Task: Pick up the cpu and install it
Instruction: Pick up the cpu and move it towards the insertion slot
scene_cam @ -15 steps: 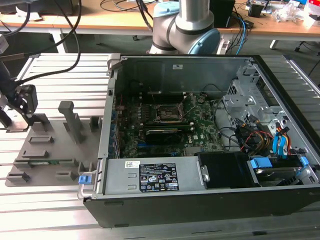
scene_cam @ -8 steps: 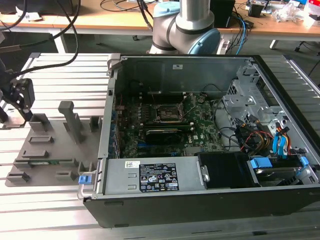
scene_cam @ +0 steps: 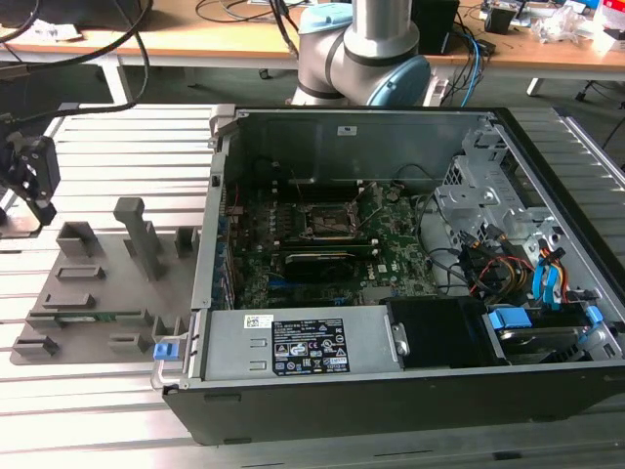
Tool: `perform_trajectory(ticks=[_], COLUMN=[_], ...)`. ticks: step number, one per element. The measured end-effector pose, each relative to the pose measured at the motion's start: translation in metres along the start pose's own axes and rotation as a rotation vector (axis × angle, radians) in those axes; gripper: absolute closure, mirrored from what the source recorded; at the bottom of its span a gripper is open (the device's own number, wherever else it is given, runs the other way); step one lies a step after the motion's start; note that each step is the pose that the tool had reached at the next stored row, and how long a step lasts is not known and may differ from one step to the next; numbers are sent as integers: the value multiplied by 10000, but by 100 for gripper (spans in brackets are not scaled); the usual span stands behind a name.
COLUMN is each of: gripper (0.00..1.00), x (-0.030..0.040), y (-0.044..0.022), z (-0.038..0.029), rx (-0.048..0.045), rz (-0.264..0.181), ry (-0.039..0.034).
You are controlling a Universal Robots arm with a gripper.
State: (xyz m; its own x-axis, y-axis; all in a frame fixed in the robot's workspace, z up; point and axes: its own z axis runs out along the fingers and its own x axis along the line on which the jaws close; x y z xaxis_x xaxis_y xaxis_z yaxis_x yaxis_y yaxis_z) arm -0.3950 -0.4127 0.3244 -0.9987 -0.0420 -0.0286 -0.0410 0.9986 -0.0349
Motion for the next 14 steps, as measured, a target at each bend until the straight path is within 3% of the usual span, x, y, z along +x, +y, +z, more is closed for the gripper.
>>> perform_trajectory(ticks=[4,14], gripper=[45,45], x=[-4,-9], y=[-2,-6], z=[-127,-306], rx=[0,0], rz=[0,-1], ry=[0,0])
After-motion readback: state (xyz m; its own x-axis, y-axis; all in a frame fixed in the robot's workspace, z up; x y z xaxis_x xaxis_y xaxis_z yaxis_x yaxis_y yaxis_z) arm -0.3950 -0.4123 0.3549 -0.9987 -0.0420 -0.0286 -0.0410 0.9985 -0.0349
